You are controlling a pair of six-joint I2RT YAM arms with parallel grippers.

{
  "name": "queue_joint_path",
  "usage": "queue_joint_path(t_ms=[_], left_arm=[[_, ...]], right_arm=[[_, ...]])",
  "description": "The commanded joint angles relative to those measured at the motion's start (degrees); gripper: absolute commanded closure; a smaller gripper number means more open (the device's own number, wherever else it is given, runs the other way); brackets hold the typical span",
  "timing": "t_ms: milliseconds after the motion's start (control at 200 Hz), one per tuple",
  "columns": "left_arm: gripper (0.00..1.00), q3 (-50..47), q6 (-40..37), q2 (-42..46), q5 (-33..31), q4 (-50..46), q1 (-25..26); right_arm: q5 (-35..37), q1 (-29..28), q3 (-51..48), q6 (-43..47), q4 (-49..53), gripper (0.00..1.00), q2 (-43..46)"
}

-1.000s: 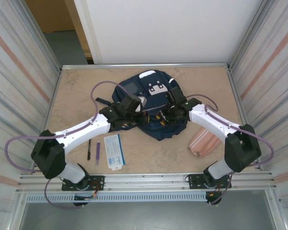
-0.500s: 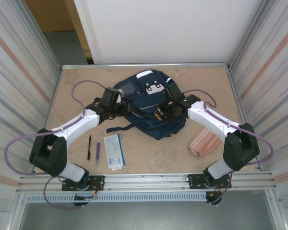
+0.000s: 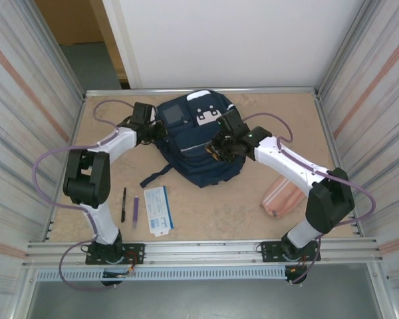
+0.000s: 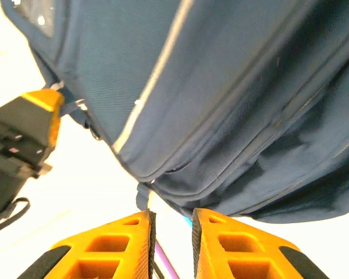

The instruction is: Pack the student bag

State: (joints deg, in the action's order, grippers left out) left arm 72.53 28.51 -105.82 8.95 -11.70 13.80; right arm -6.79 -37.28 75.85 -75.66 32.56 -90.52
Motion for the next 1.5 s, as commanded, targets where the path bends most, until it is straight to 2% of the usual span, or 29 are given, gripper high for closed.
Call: queue_joint_path(t_ms=[0,35,135,180,220,251,276,366,506,611,777,887,982,1042,1097,1168,1278,1343,1388,1443,1498], left_arm=[[1.00,0.16,-0.78,-0.82,-0.16,-0.92,-0.66],[1.00,0.15,-1.27,-0.96,0.82,-0.97,-0.46],[1.00,0.67,-2.08,-2.03,2.85,-2.26,0.00],[1.00,0.68,-2.36,-2.15,4.55,-2.82,-0.14],[1.00,0.68,-2.66,-1.96,6.06,-3.45,-0.33],[0.94,0.75,-2.90,-1.60,6.97,-4.16,-0.48],[0.88,0.82,-3.06,-1.18,7.44,-4.87,-0.61],[0.70,1.37,-4.02,1.15,7.43,-8.33,-0.63],[0.63,-0.55,-3.89,8.13,6.71,-15.12,-0.28],[0.57,-5.19,-2.50,16.07,6.43,-19.81,0.16],[0.53,-14.91,0.79,28.80,8.83,-28.85,0.40],[0.52,-24.61,4.40,36.15,11.97,-31.37,1.84],[0.52,-30.82,7.65,40.50,13.93,-34.66,4.55],[0.52,-33.79,10.01,42.04,13.54,-35.22,8.10],[0.51,-35.93,12.97,42.61,10.30,-35.05,11.74],[0.51,-38.47,15.56,41.77,7.70,-33.89,13.43],[0.51,-41.19,17.94,41.26,6.23,-32.04,13.40],[0.53,-44.55,18.73,41.49,8.11,-27.27,12.27],[0.58,-47.22,18.86,40.51,11.99,-22.94,9.88],[0.70,-49.13,17.60,38.19,16.49,-19.63,6.91],[0.73,-49.01,15.94,35.69,17.36,-19.67,5.59]], right_arm=[[6.39,0.75,2.10,5.01,1.77,0.96,-3.52],[6.77,0.95,1.99,5.66,0.98,1.00,-4.88],[2.63,1.75,1.77,6.61,-0.56,0.99,-8.32],[-0.35,1.93,1.10,7.97,-3.29,0.90,-8.61],[-3.33,2.27,0.52,11.79,-6.01,0.71,-8.62],[-5.10,2.50,0.77,13.87,-6.71,0.59,-8.55],[-6.06,2.70,1.41,15.83,-6.06,0.54,-8.66],[-5.23,3.24,5.19,23.21,0.65,0.47,-8.48],[-1.10,1.97,6.59,33.32,7.01,0.39,-5.19],[-1.81,0.83,3.94,37.58,7.36,0.38,-2.00],[-12.81,-3.47,-1.65,41.99,3.46,0.38,2.16],[-15.65,-9.54,-5.36,37.60,-2.15,0.37,1.87],[-18.82,-13.95,-9.36,32.69,-11.05,0.38,-0.53],[-19.80,-15.77,-11.03,30.34,-15.75,0.39,-3.04],[-20.19,-16.96,-10.98,29.34,-17.67,0.41,-6.28],[-19.46,-18.33,-9.42,29.06,-17.70,0.44,-10.41],[-19.46,-20.21,-8.74,26.40,-20.56,0.45,-15.66],[-20.45,-20.86,-7.83,25.91,-21.61,0.51,-18.59],[-20.30,-21.12,-6.86,25.55,-20.98,0.52,-20.33],[-20.61,-21.23,-6.68,25.15,-21.83,0.54,-21.82],[-20.71,-21.25,-6.73,24.64,-22.81,0.54,-22.65]])
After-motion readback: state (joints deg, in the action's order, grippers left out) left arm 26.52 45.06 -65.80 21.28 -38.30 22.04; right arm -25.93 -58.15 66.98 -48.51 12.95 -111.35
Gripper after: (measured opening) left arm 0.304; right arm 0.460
